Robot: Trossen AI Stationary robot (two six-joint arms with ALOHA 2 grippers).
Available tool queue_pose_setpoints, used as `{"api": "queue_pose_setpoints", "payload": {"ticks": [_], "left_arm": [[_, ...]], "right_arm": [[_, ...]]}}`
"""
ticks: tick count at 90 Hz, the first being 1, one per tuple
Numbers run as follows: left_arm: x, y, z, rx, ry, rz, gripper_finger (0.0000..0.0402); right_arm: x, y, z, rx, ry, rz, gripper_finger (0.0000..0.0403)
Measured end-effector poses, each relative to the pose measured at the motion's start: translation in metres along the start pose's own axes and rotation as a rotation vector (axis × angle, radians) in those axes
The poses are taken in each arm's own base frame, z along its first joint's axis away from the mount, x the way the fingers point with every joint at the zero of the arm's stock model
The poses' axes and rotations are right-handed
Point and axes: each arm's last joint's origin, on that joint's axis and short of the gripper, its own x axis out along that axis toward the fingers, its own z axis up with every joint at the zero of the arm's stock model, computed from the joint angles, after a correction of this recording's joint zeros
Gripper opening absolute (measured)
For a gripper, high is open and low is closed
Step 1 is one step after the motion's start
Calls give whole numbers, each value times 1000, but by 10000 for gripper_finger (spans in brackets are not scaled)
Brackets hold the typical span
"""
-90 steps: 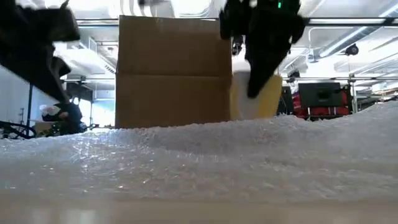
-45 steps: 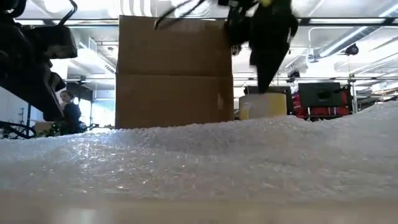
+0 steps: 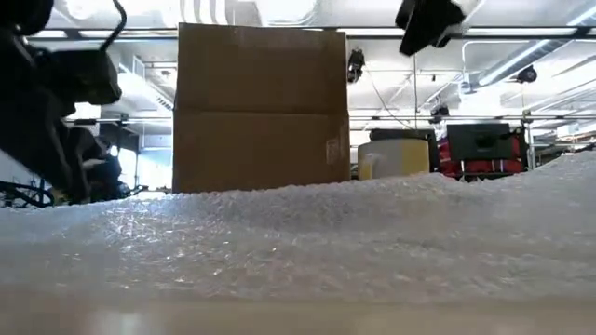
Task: Wrap mug
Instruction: Prepare the transparent bubble wrap
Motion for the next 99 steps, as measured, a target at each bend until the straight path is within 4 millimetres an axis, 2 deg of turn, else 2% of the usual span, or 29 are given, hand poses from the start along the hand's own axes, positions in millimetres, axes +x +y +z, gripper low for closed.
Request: {"api": "queue_pose_setpoints", "payload": {"ticks": [8, 16, 24, 36, 39, 45, 62, 74, 89, 99], "left_arm": [[10, 3, -4, 6, 38, 48, 202], [17, 1, -4, 16, 61, 56, 194], [19, -8, 2, 48, 85, 30, 147], [11, -25, 19, 128, 95, 16, 28], [6, -28, 23, 142, 98, 23, 16], [-5, -34, 33, 173, 96, 67, 15], [-41, -49, 60, 292, 68, 231, 3], [-62, -51, 69, 337, 76, 337, 1], [-80, -56, 72, 354, 35, 396, 1], [-83, -61, 63, 339, 23, 377, 0]], "right_arm": [[24, 5, -15, 11, 33, -69, 245], [43, 1, -27, 49, 81, -141, 234], [59, -4, -39, 60, 134, -177, 221], [77, -12, -50, 59, 188, -220, 198], [80, -13, -50, 60, 193, -231, 191], [83, -15, -51, 60, 188, -245, 173], [82, -19, -49, 21, 183, -330, 87], [67, -17, -34, -70, 163, -403, 13], [41, -7, -6, -192, 98, -566, 10], [29, 6, 4, -242, 26, -612, 2]]}}
